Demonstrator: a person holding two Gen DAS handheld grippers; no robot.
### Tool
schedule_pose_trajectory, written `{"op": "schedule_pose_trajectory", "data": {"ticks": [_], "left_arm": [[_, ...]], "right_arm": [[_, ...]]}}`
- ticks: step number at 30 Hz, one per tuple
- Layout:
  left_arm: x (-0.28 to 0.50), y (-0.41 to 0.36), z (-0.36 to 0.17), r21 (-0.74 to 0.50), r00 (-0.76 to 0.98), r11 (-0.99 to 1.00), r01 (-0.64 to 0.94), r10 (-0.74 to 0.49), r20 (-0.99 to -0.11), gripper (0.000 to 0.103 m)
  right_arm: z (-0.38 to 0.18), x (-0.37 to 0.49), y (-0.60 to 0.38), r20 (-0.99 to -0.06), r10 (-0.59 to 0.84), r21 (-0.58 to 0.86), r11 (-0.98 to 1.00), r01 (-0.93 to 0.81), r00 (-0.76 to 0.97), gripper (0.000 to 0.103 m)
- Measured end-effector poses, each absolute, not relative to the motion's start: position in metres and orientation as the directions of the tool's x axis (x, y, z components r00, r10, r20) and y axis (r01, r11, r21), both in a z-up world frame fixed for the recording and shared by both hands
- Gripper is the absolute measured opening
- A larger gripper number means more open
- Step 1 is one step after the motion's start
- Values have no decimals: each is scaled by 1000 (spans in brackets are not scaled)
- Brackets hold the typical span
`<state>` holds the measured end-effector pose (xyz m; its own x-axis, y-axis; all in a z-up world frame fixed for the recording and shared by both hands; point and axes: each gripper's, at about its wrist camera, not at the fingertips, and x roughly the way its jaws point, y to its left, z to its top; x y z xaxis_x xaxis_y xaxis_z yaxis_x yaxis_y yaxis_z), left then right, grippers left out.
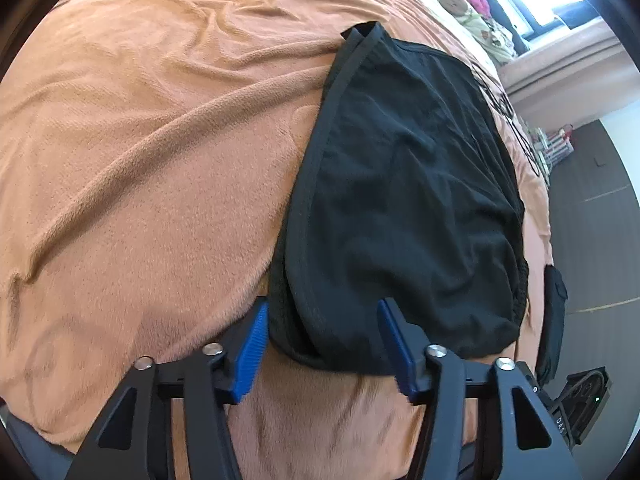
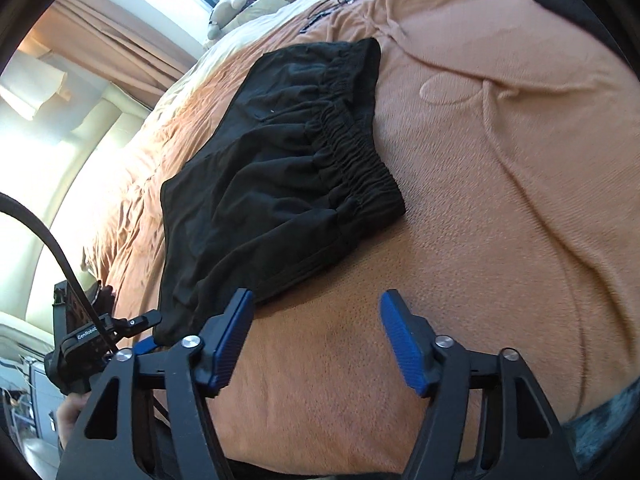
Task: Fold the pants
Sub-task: 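Grasp the shorts' leg hem with the left tool while the right tool grasps the waistband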
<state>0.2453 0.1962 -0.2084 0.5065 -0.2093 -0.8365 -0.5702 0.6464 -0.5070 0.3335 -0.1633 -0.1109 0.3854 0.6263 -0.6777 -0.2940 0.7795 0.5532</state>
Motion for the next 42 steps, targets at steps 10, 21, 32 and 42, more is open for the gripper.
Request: {"op": "schedule_pose_trajectory", "data": {"ticks": [10, 21, 32, 42], "left_arm": [[241, 197, -215, -503, 514, 619, -603, -180, -838, 6], [224, 200, -184, -536, 595, 623, -570, -137, -792, 3], [197, 199, -140, -579, 682, 639, -507, -114, -722, 3], [168, 192, -125, -592, 711, 649, -478, -110, -694, 3]], "right_arm": [[-130, 365, -162, -610, 682, 673, 714, -191, 403, 64], [-153, 380, -163, -534, 746, 781, 616, -107, 397, 9], [-138, 368, -164, -519, 760, 783, 607, -140, 392, 8], [-129, 352, -173, -519, 764, 779, 608, -156, 384, 8]]}}
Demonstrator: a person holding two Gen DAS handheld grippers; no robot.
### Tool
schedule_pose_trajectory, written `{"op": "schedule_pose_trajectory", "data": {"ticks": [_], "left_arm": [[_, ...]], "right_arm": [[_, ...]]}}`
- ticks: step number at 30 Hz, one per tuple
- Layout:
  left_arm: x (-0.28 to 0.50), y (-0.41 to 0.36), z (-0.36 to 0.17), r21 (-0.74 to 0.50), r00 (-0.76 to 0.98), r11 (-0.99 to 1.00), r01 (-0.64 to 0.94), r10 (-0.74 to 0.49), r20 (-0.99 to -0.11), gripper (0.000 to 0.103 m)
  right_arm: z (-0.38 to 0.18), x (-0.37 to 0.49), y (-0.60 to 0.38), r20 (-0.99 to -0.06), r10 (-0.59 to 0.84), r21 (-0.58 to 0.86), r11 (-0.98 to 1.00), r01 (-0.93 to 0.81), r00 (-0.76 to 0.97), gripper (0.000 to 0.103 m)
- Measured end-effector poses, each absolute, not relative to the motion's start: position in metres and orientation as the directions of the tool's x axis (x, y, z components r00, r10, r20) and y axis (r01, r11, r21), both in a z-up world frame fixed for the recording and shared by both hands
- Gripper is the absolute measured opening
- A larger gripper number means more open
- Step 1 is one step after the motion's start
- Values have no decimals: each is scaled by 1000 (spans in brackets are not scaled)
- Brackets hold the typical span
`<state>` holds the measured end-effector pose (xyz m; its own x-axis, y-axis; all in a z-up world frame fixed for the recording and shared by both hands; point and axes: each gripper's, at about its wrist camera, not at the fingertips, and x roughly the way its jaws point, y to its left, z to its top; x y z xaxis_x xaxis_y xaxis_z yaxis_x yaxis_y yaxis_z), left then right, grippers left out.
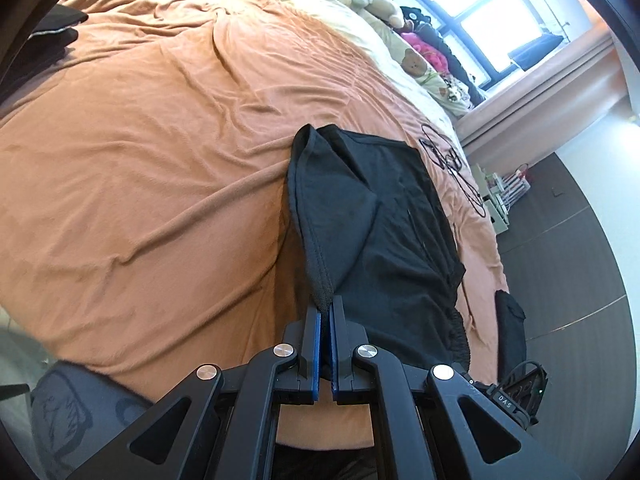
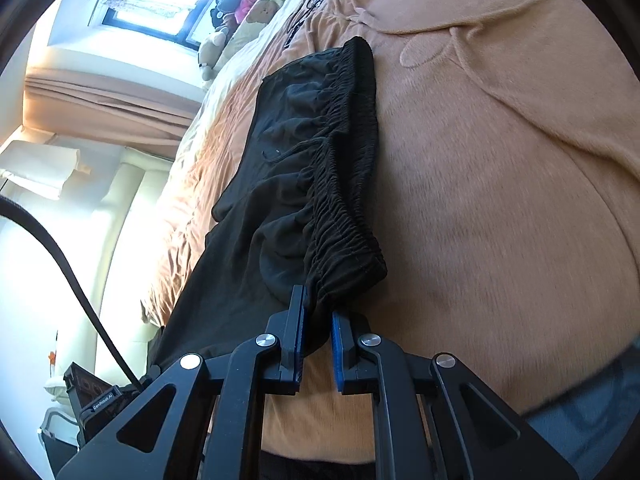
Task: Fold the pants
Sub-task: 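Grasp the shorts' leg hem with the left tool while the right tool grasps the waistband, then lift the hem with the left tool and fold it over toward the waistband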
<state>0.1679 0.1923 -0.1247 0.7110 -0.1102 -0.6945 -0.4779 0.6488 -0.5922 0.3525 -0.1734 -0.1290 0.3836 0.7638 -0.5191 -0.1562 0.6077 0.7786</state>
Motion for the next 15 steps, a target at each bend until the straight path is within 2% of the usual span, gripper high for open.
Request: {"op": "schedule_pose_trajectory", "data": {"ticks": [7, 15], "left_arm": [[151, 190, -114, -606, 733, 647, -463, -106, -672, 3], [170, 196, -98, -607, 752, 666, -433, -104, -650, 3]], "right_arm": [[-122, 343, -177, -511, 773, 785, 598, -161, 376, 8], [-117, 363, -171, -497, 784, 795, 583, -167, 372, 8]]}}
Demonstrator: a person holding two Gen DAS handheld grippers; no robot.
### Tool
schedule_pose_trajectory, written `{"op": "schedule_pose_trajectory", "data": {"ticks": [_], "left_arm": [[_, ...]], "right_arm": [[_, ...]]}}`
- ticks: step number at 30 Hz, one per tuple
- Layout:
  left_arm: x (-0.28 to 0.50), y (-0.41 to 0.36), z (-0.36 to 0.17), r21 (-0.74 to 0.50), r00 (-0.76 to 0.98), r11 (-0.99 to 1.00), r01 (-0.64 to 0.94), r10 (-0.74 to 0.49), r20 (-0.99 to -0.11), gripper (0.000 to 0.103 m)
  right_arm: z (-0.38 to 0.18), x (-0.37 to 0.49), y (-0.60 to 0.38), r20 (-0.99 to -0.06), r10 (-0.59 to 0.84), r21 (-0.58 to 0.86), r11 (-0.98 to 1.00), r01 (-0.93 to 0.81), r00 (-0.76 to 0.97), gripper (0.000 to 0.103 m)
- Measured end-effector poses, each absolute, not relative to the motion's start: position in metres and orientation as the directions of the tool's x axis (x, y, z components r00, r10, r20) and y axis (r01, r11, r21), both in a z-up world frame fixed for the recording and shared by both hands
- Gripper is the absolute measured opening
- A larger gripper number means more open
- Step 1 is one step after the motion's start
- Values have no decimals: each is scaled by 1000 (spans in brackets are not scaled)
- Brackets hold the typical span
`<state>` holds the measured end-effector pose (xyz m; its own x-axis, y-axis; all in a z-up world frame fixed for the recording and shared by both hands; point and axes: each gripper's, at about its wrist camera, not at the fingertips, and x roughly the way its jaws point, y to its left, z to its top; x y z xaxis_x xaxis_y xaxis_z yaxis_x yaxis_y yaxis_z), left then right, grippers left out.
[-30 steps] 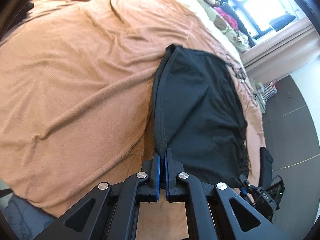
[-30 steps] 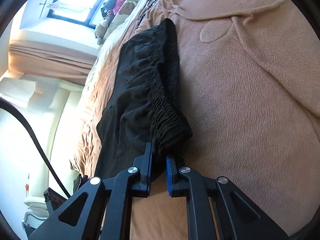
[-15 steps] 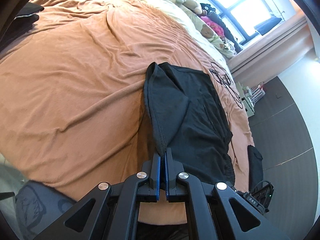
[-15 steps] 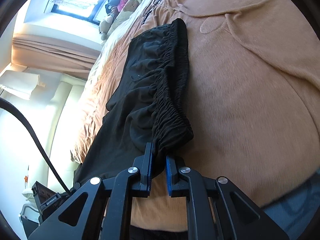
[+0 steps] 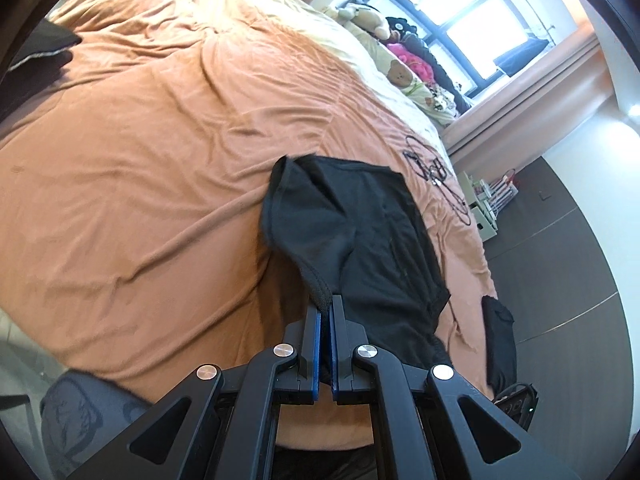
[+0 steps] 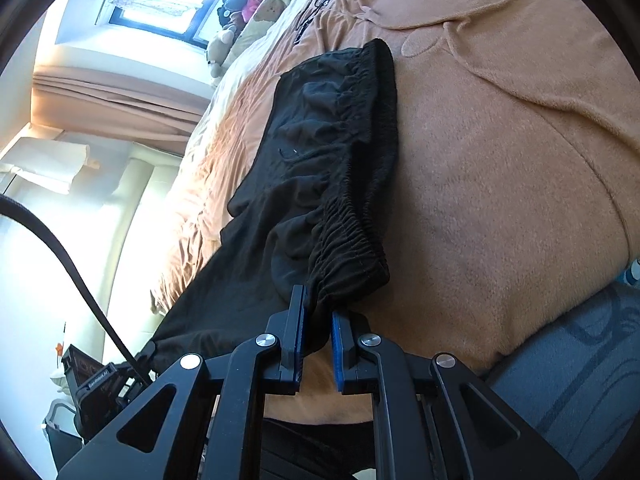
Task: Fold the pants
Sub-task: 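Lift the hem with the left tool and fold it over toward the waistband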
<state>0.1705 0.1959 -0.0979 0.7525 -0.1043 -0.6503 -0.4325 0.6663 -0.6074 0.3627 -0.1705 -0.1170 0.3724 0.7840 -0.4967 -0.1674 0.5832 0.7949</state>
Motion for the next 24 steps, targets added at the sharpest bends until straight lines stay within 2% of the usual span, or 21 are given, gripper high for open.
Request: {"op": "schedule_pose_trajectory", "data": {"ticks": [15, 24], "left_arm": [[246, 201, -39, -602, 805, 720, -345, -103, -585, 3], [302, 209, -29, -602, 804, 730, -324, -124, -582, 3]], "right_arm": [[-118, 402, -161, -418, 819, 840, 513, -178, 392, 12], [-122, 439, -153, -396, 823, 859, 489, -152, 407, 12]]}}
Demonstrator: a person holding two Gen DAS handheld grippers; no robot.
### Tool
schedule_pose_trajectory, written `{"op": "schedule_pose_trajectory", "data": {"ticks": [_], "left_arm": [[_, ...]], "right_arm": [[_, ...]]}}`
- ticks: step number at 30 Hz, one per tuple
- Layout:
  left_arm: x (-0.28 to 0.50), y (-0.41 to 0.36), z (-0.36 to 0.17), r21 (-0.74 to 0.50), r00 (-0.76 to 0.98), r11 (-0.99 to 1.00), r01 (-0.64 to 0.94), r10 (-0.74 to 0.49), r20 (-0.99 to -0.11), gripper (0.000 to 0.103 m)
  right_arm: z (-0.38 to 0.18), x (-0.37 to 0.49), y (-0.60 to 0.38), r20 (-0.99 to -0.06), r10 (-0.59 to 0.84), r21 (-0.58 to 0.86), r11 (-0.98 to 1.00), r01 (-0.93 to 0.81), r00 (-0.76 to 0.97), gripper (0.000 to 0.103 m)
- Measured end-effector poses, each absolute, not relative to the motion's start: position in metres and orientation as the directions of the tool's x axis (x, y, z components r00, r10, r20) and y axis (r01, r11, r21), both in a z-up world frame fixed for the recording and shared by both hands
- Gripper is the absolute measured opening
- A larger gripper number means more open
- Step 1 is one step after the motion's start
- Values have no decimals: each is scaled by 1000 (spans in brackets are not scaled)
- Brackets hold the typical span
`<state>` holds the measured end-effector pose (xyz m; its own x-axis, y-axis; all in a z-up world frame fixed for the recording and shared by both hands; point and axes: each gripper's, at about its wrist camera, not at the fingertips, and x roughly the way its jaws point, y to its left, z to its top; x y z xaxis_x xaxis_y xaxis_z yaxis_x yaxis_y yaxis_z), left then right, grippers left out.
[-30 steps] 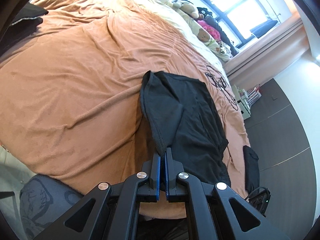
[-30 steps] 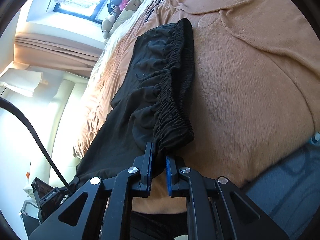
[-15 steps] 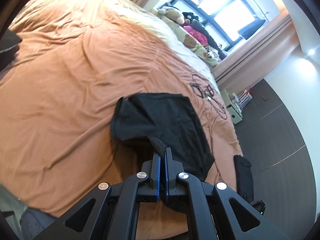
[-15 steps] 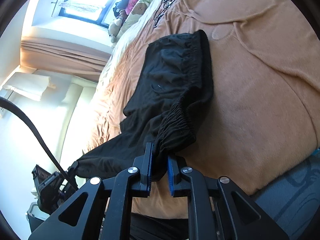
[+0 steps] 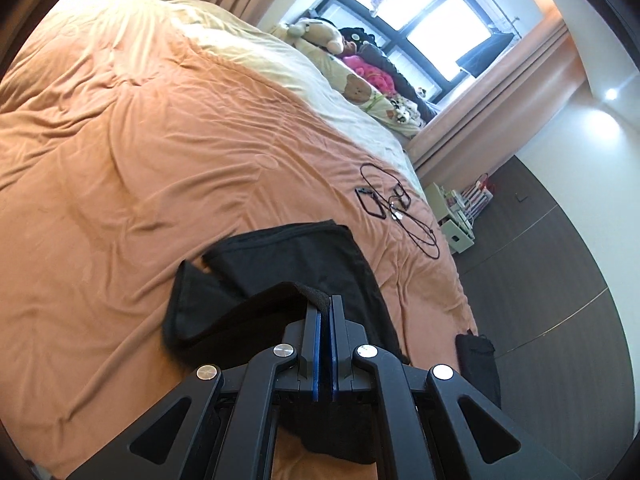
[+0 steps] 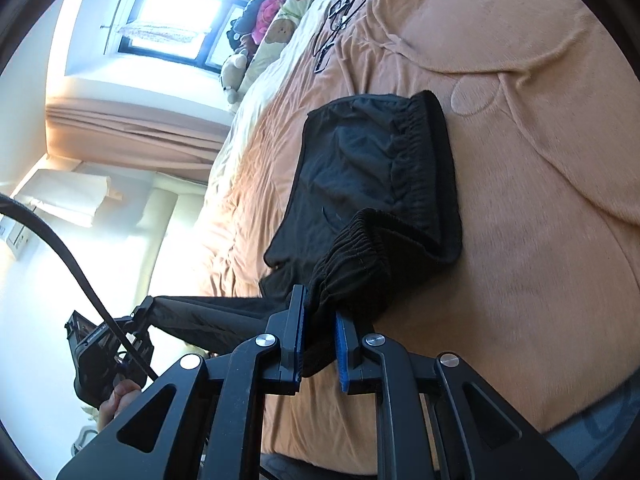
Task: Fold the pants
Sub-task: 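Lift the hem with the left tool and fold it over toward the waistband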
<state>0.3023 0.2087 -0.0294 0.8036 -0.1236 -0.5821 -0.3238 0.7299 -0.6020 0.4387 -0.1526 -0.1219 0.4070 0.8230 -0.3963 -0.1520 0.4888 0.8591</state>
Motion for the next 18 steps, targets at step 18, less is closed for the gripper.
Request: {"op": "schedule_pose_trajectory", "data": {"ticks": [18], "left_arm": [[442, 203, -39, -562, 755, 775, -288, -177, -631, 3]], "right_arm": [[-135, 517, -145, -390, 821, 880, 465, -92, 416, 15]]}}
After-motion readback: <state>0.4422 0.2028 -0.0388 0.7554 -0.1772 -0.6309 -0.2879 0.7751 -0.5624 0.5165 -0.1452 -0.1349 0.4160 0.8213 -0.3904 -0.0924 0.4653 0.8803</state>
